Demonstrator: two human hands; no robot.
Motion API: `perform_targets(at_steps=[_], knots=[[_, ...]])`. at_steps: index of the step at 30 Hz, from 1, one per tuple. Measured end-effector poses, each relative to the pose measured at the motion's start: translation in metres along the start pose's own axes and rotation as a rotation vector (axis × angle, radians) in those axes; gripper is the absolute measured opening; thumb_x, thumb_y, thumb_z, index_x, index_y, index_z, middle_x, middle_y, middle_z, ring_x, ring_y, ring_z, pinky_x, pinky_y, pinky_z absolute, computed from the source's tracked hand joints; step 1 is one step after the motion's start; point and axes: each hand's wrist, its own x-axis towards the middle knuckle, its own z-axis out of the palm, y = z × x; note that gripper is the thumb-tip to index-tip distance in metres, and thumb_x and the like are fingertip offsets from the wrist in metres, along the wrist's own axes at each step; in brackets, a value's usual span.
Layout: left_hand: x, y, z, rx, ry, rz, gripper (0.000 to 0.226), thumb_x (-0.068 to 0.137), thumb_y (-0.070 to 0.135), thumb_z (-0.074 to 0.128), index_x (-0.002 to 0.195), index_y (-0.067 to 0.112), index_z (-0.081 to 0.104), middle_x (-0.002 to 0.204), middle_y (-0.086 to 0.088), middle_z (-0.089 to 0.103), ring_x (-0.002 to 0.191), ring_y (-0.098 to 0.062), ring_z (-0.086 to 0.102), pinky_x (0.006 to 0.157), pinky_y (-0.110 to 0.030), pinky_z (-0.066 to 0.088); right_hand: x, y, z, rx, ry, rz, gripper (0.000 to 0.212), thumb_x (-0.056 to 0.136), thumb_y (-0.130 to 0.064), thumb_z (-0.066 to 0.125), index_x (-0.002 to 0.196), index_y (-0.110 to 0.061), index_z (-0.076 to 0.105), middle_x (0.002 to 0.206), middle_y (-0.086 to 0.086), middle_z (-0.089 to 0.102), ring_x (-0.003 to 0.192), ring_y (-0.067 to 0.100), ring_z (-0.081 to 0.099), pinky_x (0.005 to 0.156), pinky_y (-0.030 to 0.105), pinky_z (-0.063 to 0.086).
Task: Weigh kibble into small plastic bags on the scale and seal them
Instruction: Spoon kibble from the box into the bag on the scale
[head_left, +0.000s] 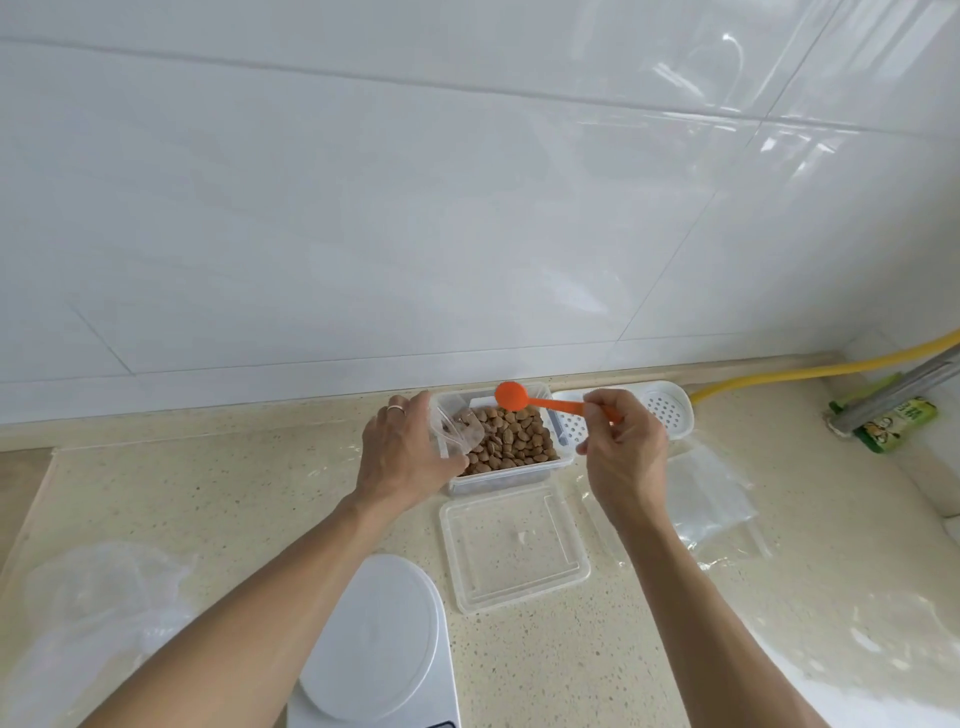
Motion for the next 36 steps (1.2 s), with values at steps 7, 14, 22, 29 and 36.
perform_targets(at_steps=[7,14,22,29,36], knots=[[-0.005,-0.018,-0.001,0.088,0.006,0.069,0.089,0.066,0.049,0.074,0.142,0.021,0.036,0.118,-0.008,0.053,0.113,-0.027,0.049,0.104,-0.042,0.035,-0.005,0.04,0.027,-0.306,-0.115,0.027,0.018,0.098,-0.01,0.051,0.093,-0.013,0.069,0.065,0.001,0.064,0.05,0.017,0.055,0.047,0.033,0.045],[-0.01,-0.015,0.004,0.146,-0.018,0.093,0.09,0.07,0.054,0.072,0.143,0.017,0.034,0.125,-0.01,0.049,0.119,-0.027,0.045,0.107,-0.041,0.032,-0.008,0.044,0.04,0.007,-0.131,0.442,0.016,0.1,-0.009,0.052,0.1,-0.016,0.067,0.088,0.004,0.069,0.052,0.014,0.065,0.053,0.03,0.055],[-0.002,-0.007,0.005,0.189,-0.01,0.088,0.094,0.069,0.058,0.069,0.144,0.015,0.033,0.123,-0.011,0.051,0.114,-0.026,0.048,0.098,-0.041,0.04,-0.006,0.04,0.018,0.308,0.028,0.682,0.012,0.098,-0.006,0.056,0.101,-0.012,0.066,0.089,0.006,0.071,0.05,0.014,0.06,0.053,0.025,0.051],[0.009,0.006,0.006,0.218,-0.025,0.053,0.088,0.069,0.057,0.07,0.138,0.014,0.037,0.127,-0.01,0.048,0.118,-0.027,0.046,0.097,-0.041,0.04,-0.004,0.02,0.005,0.399,-0.045,0.558,0.012,0.098,-0.008,0.056,0.097,-0.013,0.066,0.092,0.012,0.074,0.052,0.015,0.059,0.055,0.029,0.049],[0.009,0.01,0.007,0.004,-0.011,0.038,0.046,0.065,0.046,0.068,0.1,0.024,0.048,0.097,0.003,0.049,0.095,-0.02,0.05,0.085,-0.037,0.043,-0.014,-0.01,0.009,-0.07,-0.311,-0.21,0.016,0.095,-0.01,0.057,0.092,-0.02,0.069,0.063,0.0,0.064,0.054,0.02,0.06,0.051,0.039,0.049]])
